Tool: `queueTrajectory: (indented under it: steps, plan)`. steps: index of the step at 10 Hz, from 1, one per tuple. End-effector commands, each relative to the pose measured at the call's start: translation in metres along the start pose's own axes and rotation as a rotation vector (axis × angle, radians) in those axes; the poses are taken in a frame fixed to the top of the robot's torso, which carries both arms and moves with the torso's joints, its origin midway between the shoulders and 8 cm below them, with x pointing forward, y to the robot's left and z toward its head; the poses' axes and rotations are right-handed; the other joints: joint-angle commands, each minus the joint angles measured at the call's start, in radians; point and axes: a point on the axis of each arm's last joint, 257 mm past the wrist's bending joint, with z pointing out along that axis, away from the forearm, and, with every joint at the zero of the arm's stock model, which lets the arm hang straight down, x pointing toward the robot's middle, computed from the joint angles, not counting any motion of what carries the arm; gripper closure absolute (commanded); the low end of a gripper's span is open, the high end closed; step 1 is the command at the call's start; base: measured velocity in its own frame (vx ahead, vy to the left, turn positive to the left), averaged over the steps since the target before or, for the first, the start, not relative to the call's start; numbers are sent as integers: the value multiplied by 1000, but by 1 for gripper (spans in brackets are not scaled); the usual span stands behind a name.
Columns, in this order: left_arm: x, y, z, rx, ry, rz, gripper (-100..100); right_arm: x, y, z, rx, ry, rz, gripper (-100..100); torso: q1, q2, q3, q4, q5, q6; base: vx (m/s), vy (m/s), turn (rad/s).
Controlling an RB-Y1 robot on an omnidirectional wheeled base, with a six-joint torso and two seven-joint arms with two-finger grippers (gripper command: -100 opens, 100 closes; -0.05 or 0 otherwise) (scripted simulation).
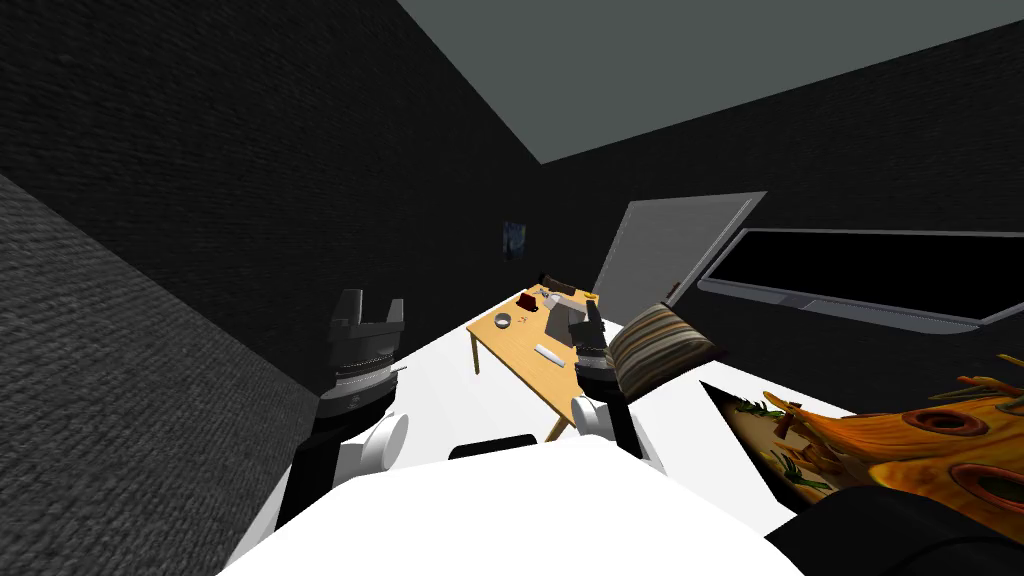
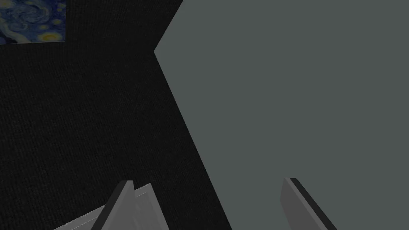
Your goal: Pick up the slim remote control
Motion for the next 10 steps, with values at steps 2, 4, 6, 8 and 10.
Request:
queueTrajectory:
  steps: [2, 4, 6, 8, 10]
  plan:
    - [0, 0, 0, 0, 0, 0, 0, 1, -13, -11, 36, 49, -33, -100, 2, 1, 1, 0, 0, 0, -21, 52, 20]
    - [0, 0, 0, 0, 0, 0, 0, 2, -27, -23, 76, 93, -64, -100, 4, 1, 1, 0, 1, 0, -20, 68, 35]
    - [0, 0, 0, 0, 0, 0, 0, 1, -46, -40, 131, 146, -100, -100, 4, 1, 1, 0, 1, 0, -8, 59, 62]
    - [0, 0, 0, 0, 0, 0, 0, -1, -68, -63, 200, 206, -140, -100, 4, 0, 0, 0, 1, 0, 14, 69, 90]
    - [0, 0, 0, 0, 0, 0, 0, -5, -93, -91, 279, 273, -181, -100, 4, -1, -1, 0, 1, 0, 30, 65, 108]
